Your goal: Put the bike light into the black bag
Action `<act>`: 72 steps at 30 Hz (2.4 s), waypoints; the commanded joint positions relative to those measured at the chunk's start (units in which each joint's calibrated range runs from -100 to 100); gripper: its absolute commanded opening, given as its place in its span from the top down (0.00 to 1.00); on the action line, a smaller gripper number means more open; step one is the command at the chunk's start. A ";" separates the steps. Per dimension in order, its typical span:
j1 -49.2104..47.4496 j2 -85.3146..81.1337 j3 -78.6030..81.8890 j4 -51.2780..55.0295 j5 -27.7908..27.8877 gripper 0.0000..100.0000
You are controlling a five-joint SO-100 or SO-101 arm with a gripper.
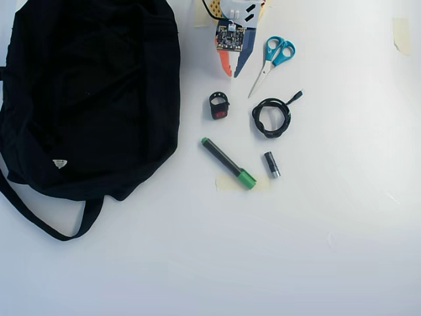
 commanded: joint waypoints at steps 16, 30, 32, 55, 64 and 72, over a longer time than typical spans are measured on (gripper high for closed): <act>-0.31 -0.83 1.10 3.01 0.18 0.97; -0.31 -0.83 1.10 3.01 0.18 0.97; -0.31 -0.83 1.10 3.01 0.18 0.97; 0.14 -0.83 1.10 3.01 0.23 0.97; -0.38 -0.75 0.20 2.92 0.28 0.97; -0.53 9.63 -17.77 -7.50 0.23 0.97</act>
